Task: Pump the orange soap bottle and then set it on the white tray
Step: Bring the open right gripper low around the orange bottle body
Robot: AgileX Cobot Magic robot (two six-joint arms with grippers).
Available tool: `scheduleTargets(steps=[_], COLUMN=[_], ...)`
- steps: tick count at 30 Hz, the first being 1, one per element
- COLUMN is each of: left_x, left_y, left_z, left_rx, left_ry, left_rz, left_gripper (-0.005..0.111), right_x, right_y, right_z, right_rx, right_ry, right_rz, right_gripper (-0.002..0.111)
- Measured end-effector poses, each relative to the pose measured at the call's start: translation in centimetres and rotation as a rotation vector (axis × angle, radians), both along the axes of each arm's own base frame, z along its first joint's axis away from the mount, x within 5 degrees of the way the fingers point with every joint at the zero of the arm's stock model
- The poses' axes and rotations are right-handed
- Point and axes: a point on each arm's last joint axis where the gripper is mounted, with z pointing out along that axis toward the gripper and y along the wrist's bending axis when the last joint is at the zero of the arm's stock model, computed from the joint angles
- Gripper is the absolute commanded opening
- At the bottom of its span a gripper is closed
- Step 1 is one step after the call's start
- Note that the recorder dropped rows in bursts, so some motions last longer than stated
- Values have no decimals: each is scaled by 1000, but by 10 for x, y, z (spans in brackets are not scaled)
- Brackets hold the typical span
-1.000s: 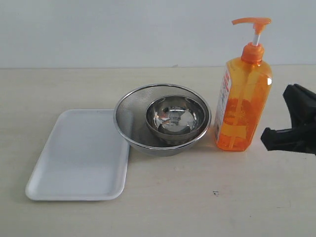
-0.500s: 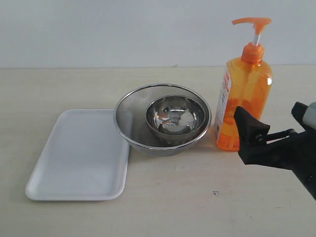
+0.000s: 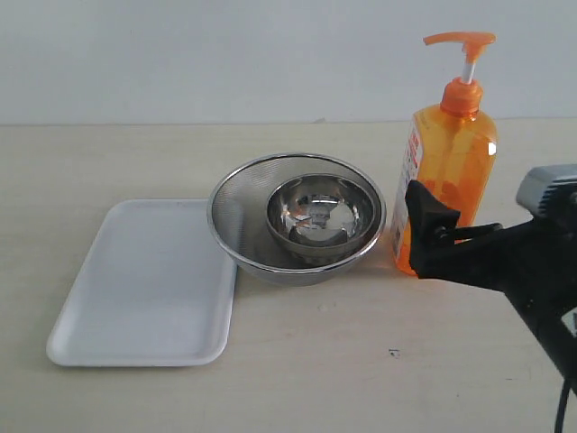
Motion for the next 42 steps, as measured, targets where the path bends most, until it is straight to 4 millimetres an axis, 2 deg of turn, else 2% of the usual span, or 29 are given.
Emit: scheduleTargets(steps=[5, 7, 16, 24, 30, 37, 42], left_x=[0, 0, 0, 0, 0, 0, 0], left_y=[0, 0, 0, 0, 0, 0, 0], left_z=[0, 0, 0, 0, 0, 0, 0], left_rx=[0, 0, 0, 0, 0, 0, 0], left_ry=[0, 0, 0, 0, 0, 0, 0], left_rz=[0, 0, 0, 0, 0, 0, 0], left_gripper=[5, 5, 5, 5, 5, 5, 5], right_x=[6, 8, 16, 26, 32, 42, 55], right_y=[5, 7, 16, 5, 4, -1, 10], right_z=[-26, -31, -25, -24, -22, -31, -42], right_rx=[-95, -105, -66, -35, -28, -32, -55], right_ry=[89, 106, 85, 82, 66, 92, 109], right_rz=[-20, -22, -28, -83, -54, -88, -79], right_gripper=[105, 105, 105, 105, 105, 105, 105])
